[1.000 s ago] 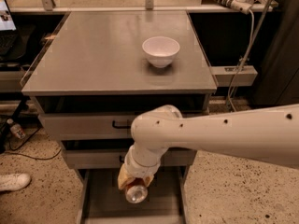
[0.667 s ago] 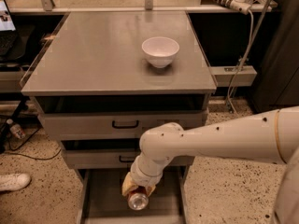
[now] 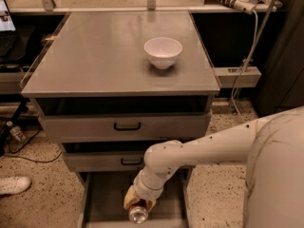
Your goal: Place coke can into bottom drawer
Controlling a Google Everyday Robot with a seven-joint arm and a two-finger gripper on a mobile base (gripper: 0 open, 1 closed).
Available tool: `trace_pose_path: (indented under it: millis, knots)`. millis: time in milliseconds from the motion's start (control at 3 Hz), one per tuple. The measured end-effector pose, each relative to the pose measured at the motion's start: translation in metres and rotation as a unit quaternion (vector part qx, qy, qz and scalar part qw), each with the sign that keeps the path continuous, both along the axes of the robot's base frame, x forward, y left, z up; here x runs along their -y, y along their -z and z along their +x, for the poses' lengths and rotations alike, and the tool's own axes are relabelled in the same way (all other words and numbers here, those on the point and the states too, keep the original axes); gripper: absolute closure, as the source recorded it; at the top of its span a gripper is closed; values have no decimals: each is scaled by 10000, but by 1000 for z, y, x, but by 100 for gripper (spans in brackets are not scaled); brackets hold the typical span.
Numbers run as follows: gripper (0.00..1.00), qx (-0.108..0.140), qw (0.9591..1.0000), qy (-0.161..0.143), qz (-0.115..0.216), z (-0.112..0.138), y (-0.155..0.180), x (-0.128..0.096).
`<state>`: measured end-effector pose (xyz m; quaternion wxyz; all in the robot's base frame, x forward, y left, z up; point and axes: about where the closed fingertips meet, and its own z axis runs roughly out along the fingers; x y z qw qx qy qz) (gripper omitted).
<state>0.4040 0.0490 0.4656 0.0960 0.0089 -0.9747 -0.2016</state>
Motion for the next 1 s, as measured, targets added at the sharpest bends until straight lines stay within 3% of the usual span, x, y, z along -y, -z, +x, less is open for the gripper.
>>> trace_pose_path:
  millis: [333,667,1000]
  knots:
    - [100,-88,9999,52,102,-2,11,0]
    - [100,-251,9977,484,400,-8,58,9]
    - [100,-359,9924,962,677,-7,105,16]
